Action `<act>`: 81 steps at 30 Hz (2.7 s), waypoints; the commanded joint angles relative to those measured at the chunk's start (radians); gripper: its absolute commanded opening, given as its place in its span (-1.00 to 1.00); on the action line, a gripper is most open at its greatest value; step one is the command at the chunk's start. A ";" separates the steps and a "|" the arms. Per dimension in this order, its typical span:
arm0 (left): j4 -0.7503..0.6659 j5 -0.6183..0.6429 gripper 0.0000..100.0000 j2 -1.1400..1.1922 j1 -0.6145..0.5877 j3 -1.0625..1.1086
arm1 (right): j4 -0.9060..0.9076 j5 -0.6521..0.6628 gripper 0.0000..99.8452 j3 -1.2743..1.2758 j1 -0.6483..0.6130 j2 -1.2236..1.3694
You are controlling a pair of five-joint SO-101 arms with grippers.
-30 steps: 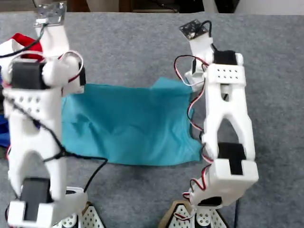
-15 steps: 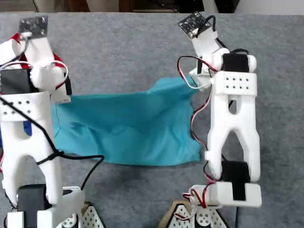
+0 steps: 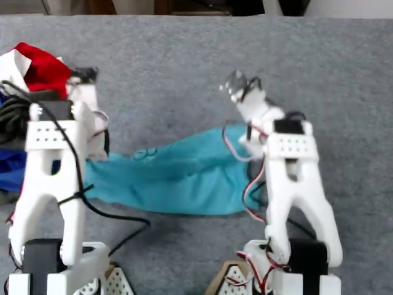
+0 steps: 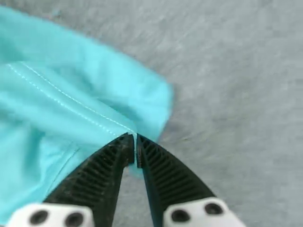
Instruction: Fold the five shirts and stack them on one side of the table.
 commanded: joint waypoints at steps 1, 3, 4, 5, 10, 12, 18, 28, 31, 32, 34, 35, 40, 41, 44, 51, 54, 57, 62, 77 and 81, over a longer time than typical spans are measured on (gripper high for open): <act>-0.055 -0.014 -0.96 -0.022 0.029 0.074 | -0.051 0.035 -0.97 0.085 0.007 -0.059; -0.072 -0.014 -0.96 -0.022 0.031 0.091 | -0.025 0.092 -0.97 0.105 0.008 -0.061; -0.074 -0.015 -0.96 -0.022 0.029 0.094 | -0.008 0.124 -0.97 0.113 0.007 -0.061; -0.078 -0.015 -0.96 -0.021 0.028 0.095 | 0.015 0.155 -0.95 0.117 0.007 -0.061; -0.078 -0.015 -0.96 0.044 0.025 0.087 | 0.121 0.216 -0.68 0.114 0.048 -0.093; -0.078 -0.015 -0.96 0.084 0.023 0.086 | 0.121 0.213 -0.61 0.101 0.091 -0.148; -0.078 -0.015 -0.96 0.150 -0.003 0.072 | 0.230 0.083 -0.61 -0.159 0.206 -0.222; -0.078 -0.015 -0.96 0.151 -0.057 0.038 | 0.336 -0.068 -0.61 -0.357 0.140 0.127; -0.078 -0.015 -0.96 0.151 -0.060 0.041 | 0.414 -0.103 -0.62 -0.415 0.110 0.249; -0.078 -0.015 -0.96 0.151 -0.060 0.041 | 0.433 -0.103 -0.65 -0.427 0.107 0.285; -0.077 -0.015 -0.96 0.151 -0.060 0.041 | 0.465 -0.104 -0.76 -0.443 0.105 0.340; -0.077 -0.015 -0.96 0.151 -0.060 0.041 | 0.476 -0.104 -0.82 -0.444 0.105 0.360; -0.078 -0.015 -0.96 0.151 -0.060 0.041 | 0.480 -0.104 -0.86 -0.438 0.113 0.397; -0.078 -0.015 -0.96 0.153 -0.060 0.041 | 0.480 -0.104 -0.86 -0.438 0.111 0.400; -0.078 -0.015 -0.96 0.153 -0.060 0.041 | 0.473 -0.132 -0.85 -0.444 0.107 0.404; -0.078 -0.015 -0.96 0.153 -0.060 0.041 | 0.430 -0.187 -0.55 -0.469 0.105 0.463; -0.078 -0.015 -0.96 0.153 -0.060 0.041 | 0.459 -0.187 -0.54 -0.516 0.105 0.509; -0.078 -0.015 -0.96 0.153 -0.060 0.041 | 0.465 -0.187 -0.54 -0.541 0.104 0.547; -0.078 -0.015 -0.96 0.153 -0.060 0.041 | 0.466 -0.187 -0.73 -0.549 0.085 0.576; -0.078 -0.015 -0.96 0.153 -0.060 0.041 | 0.489 -0.178 -0.94 -0.608 0.166 0.387; -0.078 -0.015 -0.96 0.153 -0.060 0.043 | 0.496 -0.170 -0.94 -0.601 0.160 0.369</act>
